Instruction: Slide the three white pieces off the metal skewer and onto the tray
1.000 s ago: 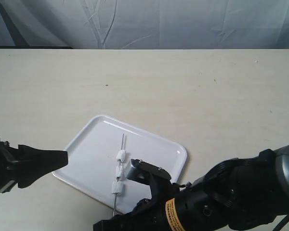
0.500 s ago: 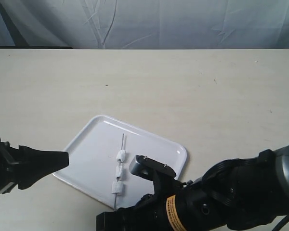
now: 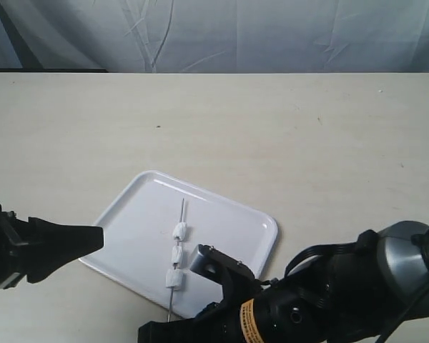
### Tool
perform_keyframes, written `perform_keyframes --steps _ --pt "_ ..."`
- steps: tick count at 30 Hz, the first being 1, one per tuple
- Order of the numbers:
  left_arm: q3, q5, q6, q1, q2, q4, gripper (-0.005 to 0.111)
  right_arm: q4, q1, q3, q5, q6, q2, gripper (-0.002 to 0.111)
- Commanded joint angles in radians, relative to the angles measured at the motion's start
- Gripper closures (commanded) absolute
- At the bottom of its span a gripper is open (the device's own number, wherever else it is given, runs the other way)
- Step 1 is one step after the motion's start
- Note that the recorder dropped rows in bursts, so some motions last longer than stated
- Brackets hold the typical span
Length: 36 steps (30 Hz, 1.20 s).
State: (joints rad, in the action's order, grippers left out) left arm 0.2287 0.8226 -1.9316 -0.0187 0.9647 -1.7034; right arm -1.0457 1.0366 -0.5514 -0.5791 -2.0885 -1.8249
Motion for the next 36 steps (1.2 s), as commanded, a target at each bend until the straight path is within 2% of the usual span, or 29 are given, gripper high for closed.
perform_keyframes --steps 1,17,23,29,36 --pt "0.001 0.004 0.006 -0.006 0.001 0.012 0.054 0.011 0.001 -0.003 -0.032 -0.024 -0.008 0.061" --pt "0.001 0.008 0.009 -0.006 0.001 0.011 0.054 0.086 0.001 -0.003 -0.087 -0.019 -0.064 0.062" --pt "0.001 0.008 0.009 -0.006 0.001 0.011 0.054 0.086 0.001 -0.003 -0.081 -0.013 -0.064 0.089" --pt "0.001 0.012 0.008 -0.006 0.001 0.011 0.054 0.086 0.001 -0.003 -0.054 -0.013 -0.064 0.089" --pt "0.001 0.012 0.008 -0.006 0.001 0.011 0.054 0.086 0.001 -0.003 -0.054 0.025 -0.064 0.096"
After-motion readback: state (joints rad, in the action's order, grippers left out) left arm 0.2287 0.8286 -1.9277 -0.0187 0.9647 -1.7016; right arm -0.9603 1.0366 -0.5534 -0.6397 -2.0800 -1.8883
